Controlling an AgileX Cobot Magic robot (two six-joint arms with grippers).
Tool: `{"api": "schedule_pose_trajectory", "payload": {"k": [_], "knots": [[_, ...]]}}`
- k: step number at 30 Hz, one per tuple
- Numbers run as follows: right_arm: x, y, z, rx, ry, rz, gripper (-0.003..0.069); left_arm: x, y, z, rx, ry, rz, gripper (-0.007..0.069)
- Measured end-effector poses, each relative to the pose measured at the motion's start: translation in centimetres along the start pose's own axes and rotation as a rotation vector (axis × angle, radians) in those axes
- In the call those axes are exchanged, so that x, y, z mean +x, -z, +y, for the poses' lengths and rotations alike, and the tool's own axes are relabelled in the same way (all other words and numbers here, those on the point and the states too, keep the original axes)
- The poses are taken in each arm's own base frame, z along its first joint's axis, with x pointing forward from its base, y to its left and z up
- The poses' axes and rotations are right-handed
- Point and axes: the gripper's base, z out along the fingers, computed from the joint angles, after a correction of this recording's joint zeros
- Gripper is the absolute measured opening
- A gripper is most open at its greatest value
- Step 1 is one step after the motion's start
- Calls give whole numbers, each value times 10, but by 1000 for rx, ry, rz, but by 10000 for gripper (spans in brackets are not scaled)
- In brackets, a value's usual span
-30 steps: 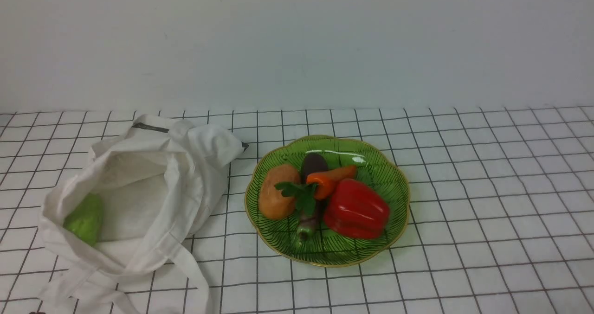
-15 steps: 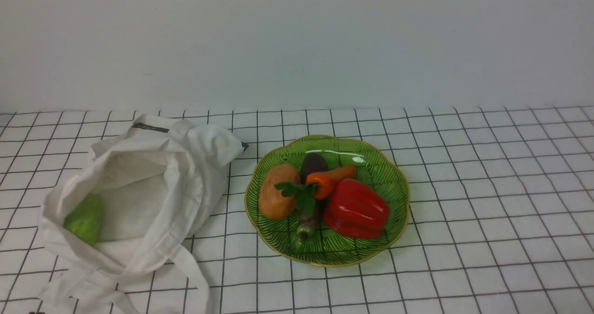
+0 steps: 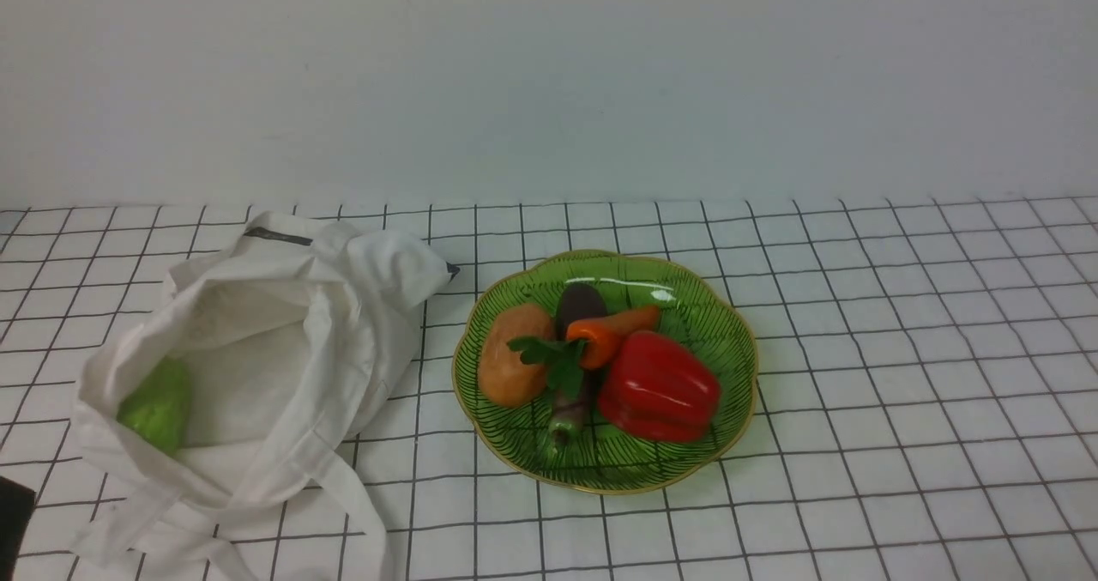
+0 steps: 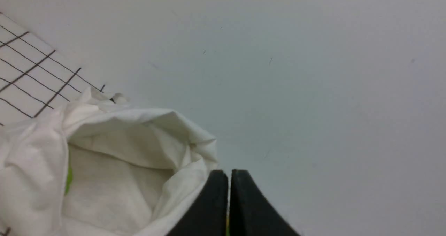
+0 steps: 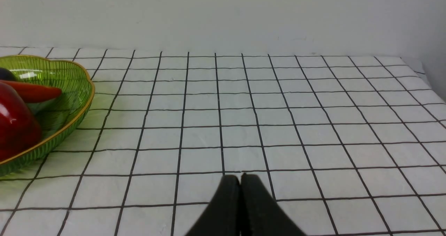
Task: Take vegetables from bag on white checkered tablecloth place on plate.
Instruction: 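Reach into the cloth bag and grasp the green cucumber with the left gripper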
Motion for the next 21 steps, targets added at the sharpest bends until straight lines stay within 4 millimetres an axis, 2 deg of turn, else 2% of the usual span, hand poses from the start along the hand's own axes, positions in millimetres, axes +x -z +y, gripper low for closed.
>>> {"api": "schedule_pose_trajectory", "payload": {"k": [6, 10, 14, 17, 21], "knots": [[0, 0, 0, 0, 0, 0, -16, -2, 0, 0, 3, 41, -20, -8], [0, 0, 0, 0, 0, 0, -16, -12, 1, -2, 16, 26, -134, -8], [0, 0, 0, 0, 0, 0, -16, -33, 3, -27, 66, -118, -147, -8], [0, 0, 0, 0, 0, 0, -16, -42, -7, -51, 60, -252, 15, -8], [0, 0, 0, 0, 0, 0, -16, -35, -40, -63, -19, -381, 400, -8]]}}
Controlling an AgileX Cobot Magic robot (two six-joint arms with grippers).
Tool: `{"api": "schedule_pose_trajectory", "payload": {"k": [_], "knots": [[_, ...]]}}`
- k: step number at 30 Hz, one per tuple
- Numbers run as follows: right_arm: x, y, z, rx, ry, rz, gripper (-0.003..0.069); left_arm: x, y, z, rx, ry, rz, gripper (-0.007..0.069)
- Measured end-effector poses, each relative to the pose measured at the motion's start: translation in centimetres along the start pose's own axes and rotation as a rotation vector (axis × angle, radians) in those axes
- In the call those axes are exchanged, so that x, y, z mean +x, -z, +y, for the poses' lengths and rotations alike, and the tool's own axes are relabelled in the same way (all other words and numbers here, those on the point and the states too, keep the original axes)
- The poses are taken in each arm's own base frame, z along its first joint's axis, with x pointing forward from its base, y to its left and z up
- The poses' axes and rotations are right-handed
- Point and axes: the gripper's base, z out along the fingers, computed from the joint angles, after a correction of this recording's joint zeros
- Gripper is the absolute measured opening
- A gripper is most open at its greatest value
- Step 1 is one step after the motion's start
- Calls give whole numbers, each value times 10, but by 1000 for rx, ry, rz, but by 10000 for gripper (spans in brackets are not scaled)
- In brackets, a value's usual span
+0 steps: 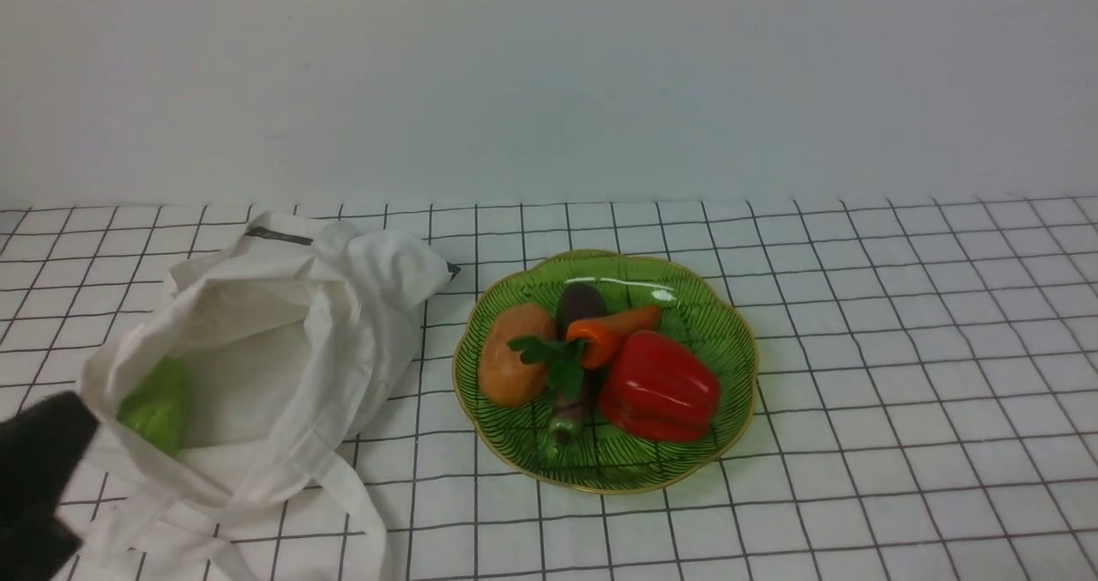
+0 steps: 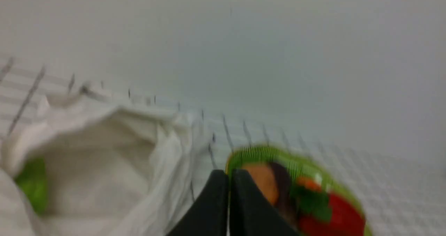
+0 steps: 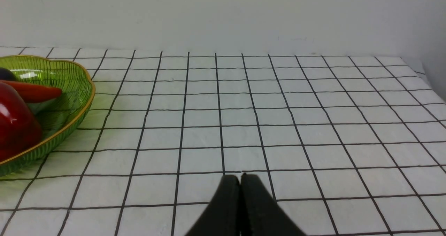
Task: Take vegetables from bag on white checkered tablecloth place on plate.
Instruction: 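Reach into the cloth bag and grasp the green cucumber with the left gripper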
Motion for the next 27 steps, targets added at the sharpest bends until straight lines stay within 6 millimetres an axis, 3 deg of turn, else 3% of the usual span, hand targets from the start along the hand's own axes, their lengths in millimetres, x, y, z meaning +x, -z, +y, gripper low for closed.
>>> {"api": "schedule_pose_trajectory", "payload": {"k": [3, 4, 7, 15, 20, 27], "knots": [[0, 0, 0, 0, 0, 0, -16, -5, -40, 4, -65, -97, 340, -8], [0, 0, 0, 0, 0, 0, -16, -5, -42, 4, -68, -101, 365, -8], [0, 0, 0, 0, 0, 0, -16, -14, -84, 13, -131, -165, 592, -8], [0, 0, 0, 0, 0, 0, -16, -23, -162, 38, -276, -154, 758, -8], [0, 0, 0, 0, 0, 0, -16, -23, -188, 59, -404, -170, 772, -8], [0, 0, 0, 0, 0, 0, -16, -20, -199, 91, -596, -153, 761, -7]]}}
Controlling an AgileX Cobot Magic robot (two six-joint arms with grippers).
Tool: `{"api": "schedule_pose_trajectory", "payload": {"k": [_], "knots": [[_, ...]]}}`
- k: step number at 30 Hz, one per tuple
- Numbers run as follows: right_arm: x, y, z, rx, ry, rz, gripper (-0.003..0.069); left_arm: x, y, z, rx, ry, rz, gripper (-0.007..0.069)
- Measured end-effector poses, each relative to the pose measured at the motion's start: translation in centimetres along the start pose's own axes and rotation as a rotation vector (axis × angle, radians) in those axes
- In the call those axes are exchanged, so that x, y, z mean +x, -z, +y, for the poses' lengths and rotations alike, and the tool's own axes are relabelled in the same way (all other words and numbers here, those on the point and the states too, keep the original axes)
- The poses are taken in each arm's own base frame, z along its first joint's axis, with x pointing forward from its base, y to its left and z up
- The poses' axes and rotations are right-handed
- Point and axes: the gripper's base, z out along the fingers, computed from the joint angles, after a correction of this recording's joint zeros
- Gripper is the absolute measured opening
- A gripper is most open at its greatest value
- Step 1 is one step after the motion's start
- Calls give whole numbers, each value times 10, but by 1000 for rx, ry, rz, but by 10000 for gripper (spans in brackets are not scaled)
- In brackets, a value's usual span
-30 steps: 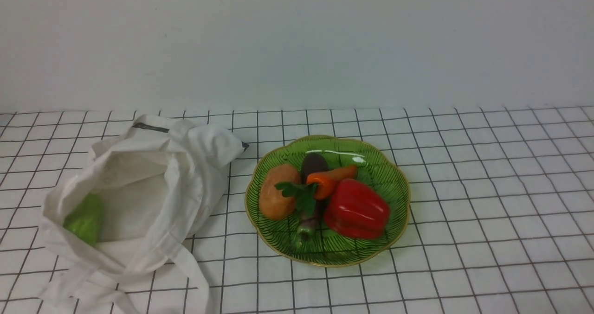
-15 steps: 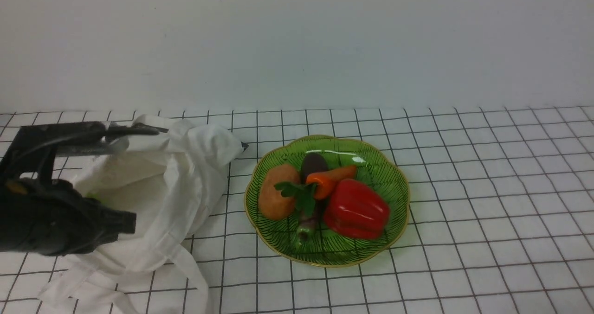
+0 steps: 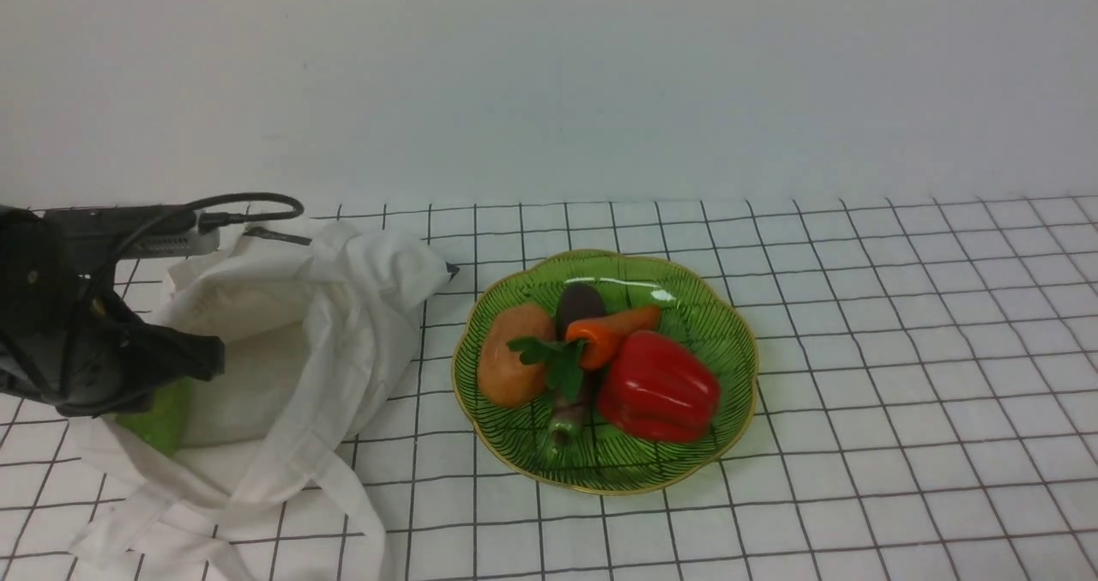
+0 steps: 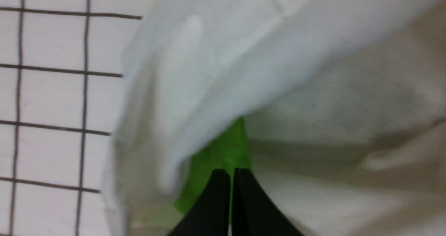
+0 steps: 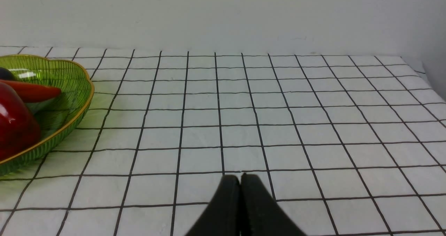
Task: Take vegetables from bag on white checkered tablecloth place on plate.
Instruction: 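Reach into the cloth bag and grasp the green cucumber with the left gripper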
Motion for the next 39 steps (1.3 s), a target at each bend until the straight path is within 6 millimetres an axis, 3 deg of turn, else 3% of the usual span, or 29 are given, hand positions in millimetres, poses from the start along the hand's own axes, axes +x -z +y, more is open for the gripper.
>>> {"api": "schedule_pose_trajectory", "payload": {"k": [7, 15, 22, 28, 32, 36, 39], "knots": [[0, 0, 0, 0, 0, 0, -16, -5, -8, 1, -26, 3, -46, 15], [0, 0, 0, 0, 0, 0, -16, -7, -15, 1, -32, -27, -59, 90], [0, 0, 0, 0, 0, 0, -16, -5, -26, 0, -38, -36, -22, 237], [0, 0, 0, 0, 0, 0, -16, -2, -36, -2, -43, -41, 11, 470], [0, 0, 0, 0, 0, 0, -16, 1, -45, -2, -53, -47, 52, 563], [0, 0, 0, 0, 0, 0, -16, 2, -47, -2, -54, -48, 60, 546], [0, 0, 0, 0, 0, 0, -16, 3, -47, -2, -58, -48, 66, 404]]}}
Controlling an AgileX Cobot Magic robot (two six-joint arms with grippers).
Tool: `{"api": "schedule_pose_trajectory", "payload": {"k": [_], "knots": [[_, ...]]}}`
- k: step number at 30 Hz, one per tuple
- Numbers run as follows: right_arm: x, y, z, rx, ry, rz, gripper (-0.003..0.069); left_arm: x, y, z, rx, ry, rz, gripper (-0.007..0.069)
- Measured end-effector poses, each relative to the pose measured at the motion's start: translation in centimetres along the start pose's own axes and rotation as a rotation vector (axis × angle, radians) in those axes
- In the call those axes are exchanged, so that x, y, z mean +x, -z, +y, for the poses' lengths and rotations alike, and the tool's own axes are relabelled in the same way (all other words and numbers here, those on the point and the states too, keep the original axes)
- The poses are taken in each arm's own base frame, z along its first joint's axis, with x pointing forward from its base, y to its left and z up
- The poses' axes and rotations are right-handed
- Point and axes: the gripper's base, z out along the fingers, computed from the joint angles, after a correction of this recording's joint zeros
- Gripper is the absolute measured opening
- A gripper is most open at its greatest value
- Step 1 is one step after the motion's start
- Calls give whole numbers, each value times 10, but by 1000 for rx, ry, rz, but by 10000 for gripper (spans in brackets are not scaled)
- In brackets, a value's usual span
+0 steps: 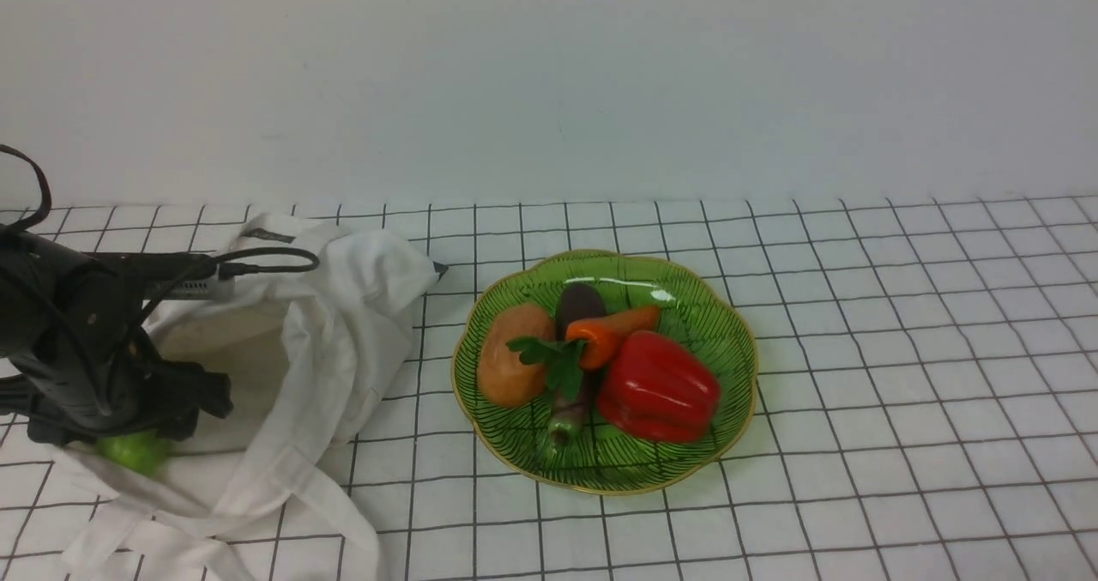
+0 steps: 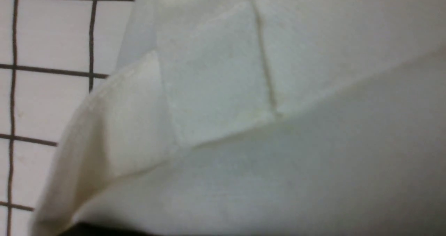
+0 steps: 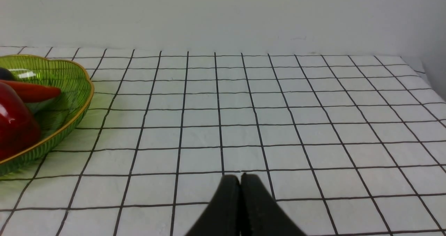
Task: Take vegetables from bag on white checkered tablecloth place on plate.
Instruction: 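Reach into the cloth bag and grasp the green cucumber with the left gripper, then place the green vegetable from the bag onto the plate with the left gripper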
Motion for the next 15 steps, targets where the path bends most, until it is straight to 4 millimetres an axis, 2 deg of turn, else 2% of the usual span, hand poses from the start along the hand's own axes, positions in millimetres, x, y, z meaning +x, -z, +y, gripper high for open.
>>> {"api": "schedule_pose_trajectory", "payload": {"k": [1, 2, 6, 9, 15], "knots": [[0, 0, 0, 0, 0, 0, -16, 0, 1, 0, -2, 1, 1, 349], [0, 0, 0, 0, 0, 0, -16, 0, 2, 1, -4, 1, 2, 340], [0, 0, 0, 0, 0, 0, -16, 0, 16, -2, -4, -9, -15, 351], [0, 0, 0, 0, 0, 0, -16, 0, 44, -12, 23, -25, -82, 351], [0, 0, 0, 0, 0, 0, -16, 9, 72, -27, 81, -6, -80, 351]]}}
